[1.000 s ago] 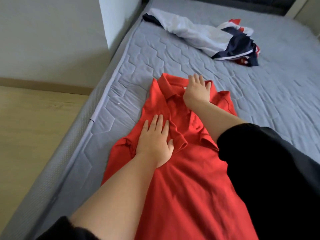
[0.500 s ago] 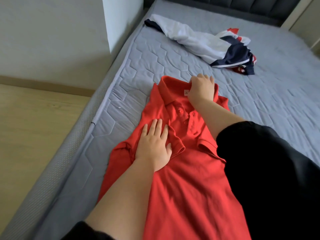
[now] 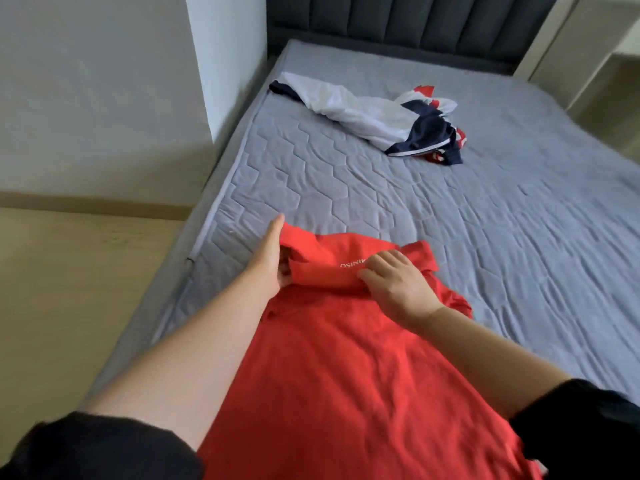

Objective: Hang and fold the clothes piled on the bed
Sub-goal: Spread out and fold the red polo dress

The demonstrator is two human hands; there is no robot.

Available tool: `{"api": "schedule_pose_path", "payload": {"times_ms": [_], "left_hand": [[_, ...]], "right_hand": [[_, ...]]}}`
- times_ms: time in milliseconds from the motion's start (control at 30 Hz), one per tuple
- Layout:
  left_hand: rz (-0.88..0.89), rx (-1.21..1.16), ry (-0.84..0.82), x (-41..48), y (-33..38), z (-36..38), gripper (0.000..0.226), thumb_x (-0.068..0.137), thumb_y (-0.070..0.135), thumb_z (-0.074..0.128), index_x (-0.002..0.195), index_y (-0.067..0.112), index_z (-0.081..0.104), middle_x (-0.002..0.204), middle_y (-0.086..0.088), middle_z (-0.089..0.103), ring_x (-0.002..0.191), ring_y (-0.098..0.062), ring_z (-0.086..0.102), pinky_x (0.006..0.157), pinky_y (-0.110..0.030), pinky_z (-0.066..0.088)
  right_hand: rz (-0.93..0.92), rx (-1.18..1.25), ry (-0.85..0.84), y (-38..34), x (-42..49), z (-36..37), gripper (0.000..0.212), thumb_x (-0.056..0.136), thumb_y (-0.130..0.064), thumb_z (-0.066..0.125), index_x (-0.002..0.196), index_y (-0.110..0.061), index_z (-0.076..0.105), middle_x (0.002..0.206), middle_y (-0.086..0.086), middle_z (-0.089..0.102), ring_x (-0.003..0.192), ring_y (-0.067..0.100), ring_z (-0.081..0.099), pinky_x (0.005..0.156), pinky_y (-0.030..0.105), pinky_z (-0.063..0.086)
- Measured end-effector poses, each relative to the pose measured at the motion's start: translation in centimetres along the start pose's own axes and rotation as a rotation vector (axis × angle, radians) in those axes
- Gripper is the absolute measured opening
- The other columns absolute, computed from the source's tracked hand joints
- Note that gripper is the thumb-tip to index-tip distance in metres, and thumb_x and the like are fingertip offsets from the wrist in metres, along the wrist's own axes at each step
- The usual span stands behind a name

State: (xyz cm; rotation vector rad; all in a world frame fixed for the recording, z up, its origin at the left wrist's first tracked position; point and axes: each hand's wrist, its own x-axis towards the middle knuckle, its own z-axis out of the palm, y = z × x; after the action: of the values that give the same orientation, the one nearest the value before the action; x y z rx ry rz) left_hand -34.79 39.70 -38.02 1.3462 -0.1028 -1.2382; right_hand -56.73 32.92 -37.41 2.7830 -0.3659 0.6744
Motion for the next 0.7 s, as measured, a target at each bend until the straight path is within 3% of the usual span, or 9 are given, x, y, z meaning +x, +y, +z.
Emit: {"api": "schedule_pose_path", "payload": {"times_ms": [67, 133, 233, 300, 367, 400, 500, 600, 700], "left_hand": [[-0.008, 0.102, 0.035, 0.0, -0.4, 0.3, 0.046, 0.081, 0.044, 0.069, 0.118, 0.018, 0.061, 0.112, -0.010, 0.067, 0.099, -0.026, 0.064, 0.078, -0.040, 0.054], [0.022, 0.161, 0.097, -0.1, -1.4, 0.3, 0.047, 0.083, 0.024, 0.072, 0.125, 0.014, 0.056, 0.116, -0.013, 0.064, 0.096, -0.026, 0.062, 0.065, -0.034, 0.051], [0.005, 0.083, 0.140, -0.3, -2.5, -0.4, 0.041, 0.087, 0.010, 0.065, 0.126, 0.007, 0.054, 0.095, -0.011, 0.062, 0.079, -0.023, 0.060, 0.056, -0.032, 0.047], [-0.028, 0.034, 0.127, -0.5, -2.8, -0.8, 0.039, 0.089, 0.010, 0.062, 0.127, 0.005, 0.054, 0.088, -0.009, 0.059, 0.073, -0.021, 0.058, 0.056, -0.034, 0.048], [-0.023, -0.021, 0.111, -0.6, -3.0, -1.0, 0.037, 0.090, 0.020, 0.063, 0.125, 0.010, 0.055, 0.091, -0.009, 0.062, 0.075, -0.023, 0.060, 0.058, -0.035, 0.049], [-0.015, -0.037, 0.096, -0.6, -3.1, -1.0, 0.036, 0.091, 0.029, 0.063, 0.122, 0.014, 0.056, 0.093, -0.010, 0.063, 0.077, -0.023, 0.062, 0.059, -0.035, 0.050], [-0.016, -0.045, 0.047, -0.8, -3.0, -0.7, 0.030, 0.094, 0.044, 0.053, 0.117, 0.023, 0.054, 0.094, -0.010, 0.064, 0.079, -0.025, 0.062, 0.065, -0.038, 0.051], [-0.055, -0.167, 0.060, -0.9, -3.5, -1.4, 0.025, 0.100, 0.036, 0.044, 0.110, 0.016, 0.055, 0.088, -0.011, 0.062, 0.076, -0.025, 0.060, 0.067, -0.041, 0.050], [-0.096, -0.198, 0.044, -0.9, -4.3, -3.2, 0.020, 0.100, 0.022, 0.045, 0.094, 0.010, 0.058, 0.071, -0.012, 0.065, 0.072, -0.026, 0.060, 0.059, -0.038, 0.053]], "right_hand": [[0.177, 0.081, -0.007, -0.7, -2.3, 0.3, 0.016, 0.079, -0.016, 0.069, 0.090, -0.006, 0.069, 0.093, 0.011, 0.062, 0.085, 0.030, 0.059, 0.078, 0.038, 0.048], [0.553, 0.211, 0.108, -1.0, -3.9, 0.4, 0.021, 0.081, -0.016, 0.067, 0.099, -0.005, 0.066, 0.101, 0.013, 0.060, 0.096, 0.029, 0.055, 0.087, 0.035, 0.042], [1.297, 0.515, 0.237, 0.9, -4.4, 0.3, 0.035, 0.087, -0.020, 0.066, 0.115, -0.001, 0.058, 0.114, 0.016, 0.056, 0.105, 0.029, 0.055, 0.086, 0.025, 0.035], [1.653, 0.830, 0.182, 2.8, -3.8, 0.1, 0.045, 0.090, -0.035, 0.062, 0.117, 0.001, 0.057, 0.106, 0.016, 0.061, 0.086, 0.028, 0.061, 0.074, 0.027, 0.041], [1.813, 1.170, 0.129, 4.0, -3.2, 0.2, 0.044, 0.088, -0.046, 0.062, 0.094, -0.002, 0.061, 0.076, 0.011, 0.058, 0.053, 0.022, 0.052, 0.054, 0.027, 0.043], [1.849, 1.244, 0.107, 4.3, -3.1, 0.4, 0.042, 0.086, -0.047, 0.064, 0.085, -0.005, 0.059, 0.069, 0.008, 0.054, 0.048, 0.020, 0.047, 0.051, 0.027, 0.044], [1.898, 1.342, 0.203, 4.9, -2.6, 1.0, 0.025, 0.090, -0.027, 0.064, 0.076, -0.010, 0.051, 0.069, 0.007, 0.050, 0.055, 0.019, 0.047, 0.042, 0.023, 0.045], [1.985, 1.433, 0.475, 5.4, -2.8, 1.1, 0.020, 0.094, -0.013, 0.056, 0.076, -0.011, 0.048, 0.070, 0.009, 0.048, 0.058, 0.017, 0.048, 0.038, 0.023, 0.046], [2.021, 1.310, 0.510, 5.3, -4.2, 1.1, 0.024, 0.094, -0.013, 0.057, 0.072, -0.010, 0.047, 0.068, 0.008, 0.045, 0.057, 0.015, 0.047, 0.031, 0.016, 0.042]]}}
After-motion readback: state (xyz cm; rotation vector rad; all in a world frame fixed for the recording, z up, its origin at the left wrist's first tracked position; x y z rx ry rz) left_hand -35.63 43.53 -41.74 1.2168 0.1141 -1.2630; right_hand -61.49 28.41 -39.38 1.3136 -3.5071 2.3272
